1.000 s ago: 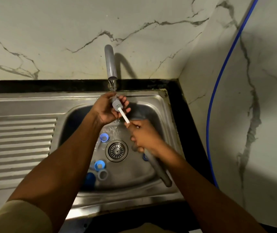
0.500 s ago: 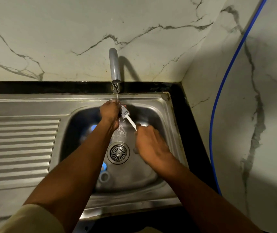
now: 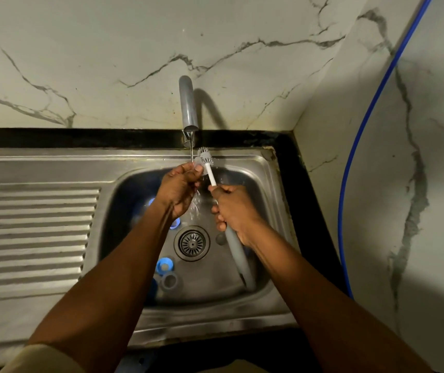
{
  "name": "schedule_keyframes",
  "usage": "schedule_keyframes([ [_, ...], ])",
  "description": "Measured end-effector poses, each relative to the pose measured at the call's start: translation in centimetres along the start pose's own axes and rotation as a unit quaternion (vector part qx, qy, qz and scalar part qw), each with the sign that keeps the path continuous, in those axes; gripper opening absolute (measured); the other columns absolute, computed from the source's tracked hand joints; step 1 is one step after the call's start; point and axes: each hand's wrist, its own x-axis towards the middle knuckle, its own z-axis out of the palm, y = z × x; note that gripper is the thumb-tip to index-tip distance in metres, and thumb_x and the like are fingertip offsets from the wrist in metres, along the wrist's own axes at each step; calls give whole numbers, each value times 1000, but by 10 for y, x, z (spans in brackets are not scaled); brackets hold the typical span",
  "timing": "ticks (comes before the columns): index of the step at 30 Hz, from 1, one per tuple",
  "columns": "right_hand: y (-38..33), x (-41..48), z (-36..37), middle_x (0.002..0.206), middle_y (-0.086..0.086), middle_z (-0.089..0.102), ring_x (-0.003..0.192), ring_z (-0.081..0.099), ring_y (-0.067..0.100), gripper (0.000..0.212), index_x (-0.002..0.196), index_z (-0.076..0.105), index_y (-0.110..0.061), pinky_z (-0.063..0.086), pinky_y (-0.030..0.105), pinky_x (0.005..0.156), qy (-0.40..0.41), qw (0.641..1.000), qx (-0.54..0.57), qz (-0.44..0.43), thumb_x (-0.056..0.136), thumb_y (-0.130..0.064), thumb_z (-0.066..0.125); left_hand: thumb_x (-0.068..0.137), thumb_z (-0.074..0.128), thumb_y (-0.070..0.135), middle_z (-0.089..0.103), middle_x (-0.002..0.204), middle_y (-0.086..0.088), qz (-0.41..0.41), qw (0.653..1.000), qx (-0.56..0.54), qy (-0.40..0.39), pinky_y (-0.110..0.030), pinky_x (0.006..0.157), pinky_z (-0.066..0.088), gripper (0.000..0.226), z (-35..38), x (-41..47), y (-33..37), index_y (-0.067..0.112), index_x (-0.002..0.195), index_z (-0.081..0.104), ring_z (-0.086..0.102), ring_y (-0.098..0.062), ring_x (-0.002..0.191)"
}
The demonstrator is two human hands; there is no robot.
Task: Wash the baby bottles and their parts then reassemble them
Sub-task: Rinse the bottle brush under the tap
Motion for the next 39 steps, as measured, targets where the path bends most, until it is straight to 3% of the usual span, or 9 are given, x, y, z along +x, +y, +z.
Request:
schedule_keyframes([
  [4,14,-18,5,59,5,43,34,35,8,25,105,61,0,29,17,34,-9,999,-43,8,105,-16,43,99,54,9,65,84,-7,-37,985,-133,99,-33,77,50,11,-3,9,-2,6,98,64,59,-17,74],
  [9,6,-9,12,59,5,41,36,35,8,23,96,60,-8,30,19,33,19,1000,13,-15,106,-15,41,97,52,4,57,70,-4,-58,991,-57,103,-22,52,48,14,16,18,7,5,96,66,50,-12,61],
  [13,1,1,18,61,6,43,38,36,9,26,102,62,-5,31,19,34,26,1000,13,-11,106,-17,40,98,46,4,59,72,-3,-62,990,-64,110,-20,51,46,17,25,19,12,8,99,63,50,-8,52],
  [18,22,-20,28,67,8,43,43,39,11,25,104,60,-6,34,23,38,0,1000,-24,18,106,-19,39,77,74,9,66,97,-20,-62,980,-128,142,-50,94,56,25,9,20,7,1,100,67,68,-31,93],
  [20,19,-12,27,67,8,45,43,40,12,27,103,60,-1,34,23,38,24,999,-20,11,106,-19,40,82,69,6,64,85,-16,-60,982,-108,139,-43,81,59,9,13,17,6,4,90,65,67,-26,81],
  [23,7,0,23,65,10,48,41,41,13,30,106,60,7,34,22,35,44,999,-11,-8,106,-16,40,96,49,4,54,64,-5,-59,982,-84,156,-28,54,45,21,28,14,12,10,76,55,52,-15,51],
  [28,7,-13,21,60,6,47,37,40,10,26,103,62,-3,34,21,34,0,998,-58,-21,106,-20,42,103,52,30,57,60,0,-70,967,-213,125,-30,61,51,33,23,15,29,12,76,57,57,-12,54],
  [34,-5,8,13,61,5,47,38,39,9,28,105,64,0,33,19,34,47,997,-48,-32,105,-16,41,102,51,12,56,78,-1,-102,985,-106,88,-19,47,48,17,34,6,18,12,89,62,49,-6,52],
  [39,12,-10,18,59,4,47,37,41,10,30,102,62,2,35,20,35,4,994,-103,-38,105,-21,42,102,55,26,62,69,-3,-87,969,-205,109,-32,92,51,24,24,9,28,11,84,63,59,-14,67],
])
